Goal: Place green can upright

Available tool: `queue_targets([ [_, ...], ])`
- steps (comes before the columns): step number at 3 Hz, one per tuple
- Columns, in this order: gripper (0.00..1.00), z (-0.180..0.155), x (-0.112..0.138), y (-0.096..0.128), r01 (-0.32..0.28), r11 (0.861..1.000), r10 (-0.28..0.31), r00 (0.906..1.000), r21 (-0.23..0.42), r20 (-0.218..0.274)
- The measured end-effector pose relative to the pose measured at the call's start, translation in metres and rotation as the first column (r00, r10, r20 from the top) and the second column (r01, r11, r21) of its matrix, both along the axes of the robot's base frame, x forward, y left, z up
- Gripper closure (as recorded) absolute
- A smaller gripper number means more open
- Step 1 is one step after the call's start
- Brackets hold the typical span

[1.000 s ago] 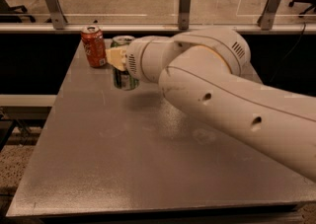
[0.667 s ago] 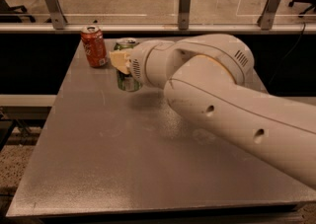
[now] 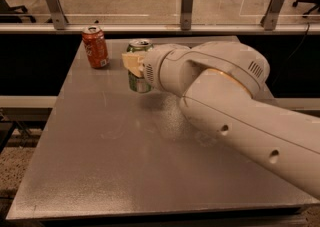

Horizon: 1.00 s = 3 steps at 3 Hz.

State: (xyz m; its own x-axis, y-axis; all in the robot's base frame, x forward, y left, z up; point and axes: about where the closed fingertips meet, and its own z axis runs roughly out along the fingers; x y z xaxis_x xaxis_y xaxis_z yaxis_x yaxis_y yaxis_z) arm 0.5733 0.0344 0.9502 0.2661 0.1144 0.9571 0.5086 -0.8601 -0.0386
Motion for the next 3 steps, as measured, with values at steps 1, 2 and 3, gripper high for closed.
queue_targets([
  [1,1.0,-0.0033,0.0005,-0.0014,0.01,1.0,-0.01,0.9999,-0.001,-0.002],
  [2,1.0,-0.0073,0.0017,0.0008,0.019,1.0,-0.019,0.9998,-0.002,-0.004],
  [3,1.0,-0.0126,0.0016,0.0076,0.032,0.999,-0.032,0.9995,-0.007,0.0],
])
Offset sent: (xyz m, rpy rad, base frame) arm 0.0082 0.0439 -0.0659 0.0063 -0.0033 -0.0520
